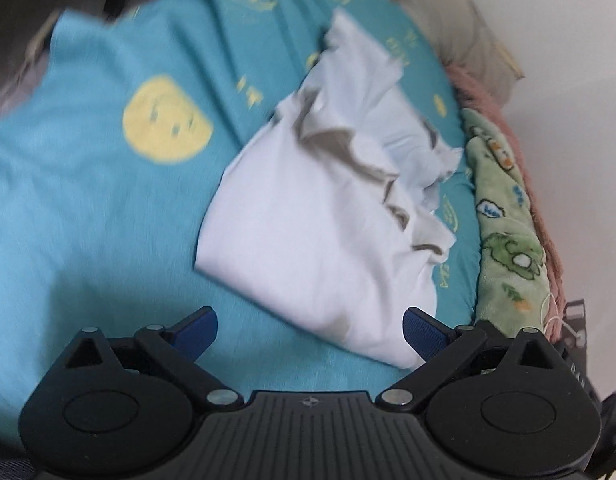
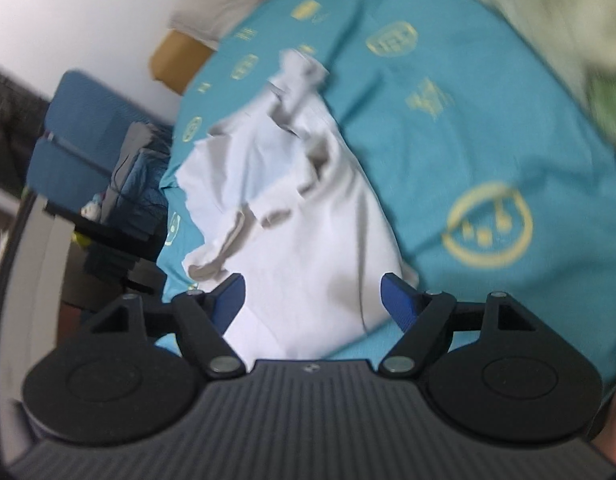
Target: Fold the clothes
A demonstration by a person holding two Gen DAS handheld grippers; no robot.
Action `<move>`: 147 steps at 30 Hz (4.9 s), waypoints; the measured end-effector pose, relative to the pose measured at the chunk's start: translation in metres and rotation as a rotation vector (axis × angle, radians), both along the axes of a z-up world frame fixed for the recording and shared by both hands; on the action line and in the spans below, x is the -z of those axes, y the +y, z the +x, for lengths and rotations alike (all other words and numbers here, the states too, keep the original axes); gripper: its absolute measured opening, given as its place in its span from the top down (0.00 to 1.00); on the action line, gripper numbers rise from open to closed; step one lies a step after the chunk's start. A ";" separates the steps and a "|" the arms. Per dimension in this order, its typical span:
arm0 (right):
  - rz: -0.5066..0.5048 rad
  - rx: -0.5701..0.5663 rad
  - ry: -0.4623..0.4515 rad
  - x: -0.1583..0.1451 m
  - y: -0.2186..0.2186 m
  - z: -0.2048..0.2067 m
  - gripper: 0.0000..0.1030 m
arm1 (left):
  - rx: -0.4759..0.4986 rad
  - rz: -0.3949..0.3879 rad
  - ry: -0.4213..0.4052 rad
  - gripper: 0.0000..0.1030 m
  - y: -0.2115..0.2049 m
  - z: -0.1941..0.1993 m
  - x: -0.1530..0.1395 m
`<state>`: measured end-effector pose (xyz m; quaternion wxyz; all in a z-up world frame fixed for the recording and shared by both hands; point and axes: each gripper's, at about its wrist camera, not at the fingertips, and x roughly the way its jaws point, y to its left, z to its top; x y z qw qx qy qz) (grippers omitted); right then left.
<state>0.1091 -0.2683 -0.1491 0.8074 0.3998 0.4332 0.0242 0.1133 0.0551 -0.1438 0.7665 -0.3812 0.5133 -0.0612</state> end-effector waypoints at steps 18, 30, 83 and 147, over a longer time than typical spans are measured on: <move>0.413 0.159 0.189 0.078 0.021 0.006 0.25 | -0.247 -0.210 -0.043 0.49 0.013 0.014 0.047; 0.456 0.171 0.129 0.083 0.025 0.022 0.28 | -0.306 -0.233 -0.187 0.94 0.017 0.010 0.026; 0.093 0.086 0.011 -0.042 -0.014 0.002 0.87 | -0.103 0.078 -0.259 0.95 -0.016 -0.006 -0.113; -0.446 -0.239 -0.146 0.002 0.048 0.038 0.69 | 0.182 0.635 -0.293 0.22 -0.058 0.026 -0.031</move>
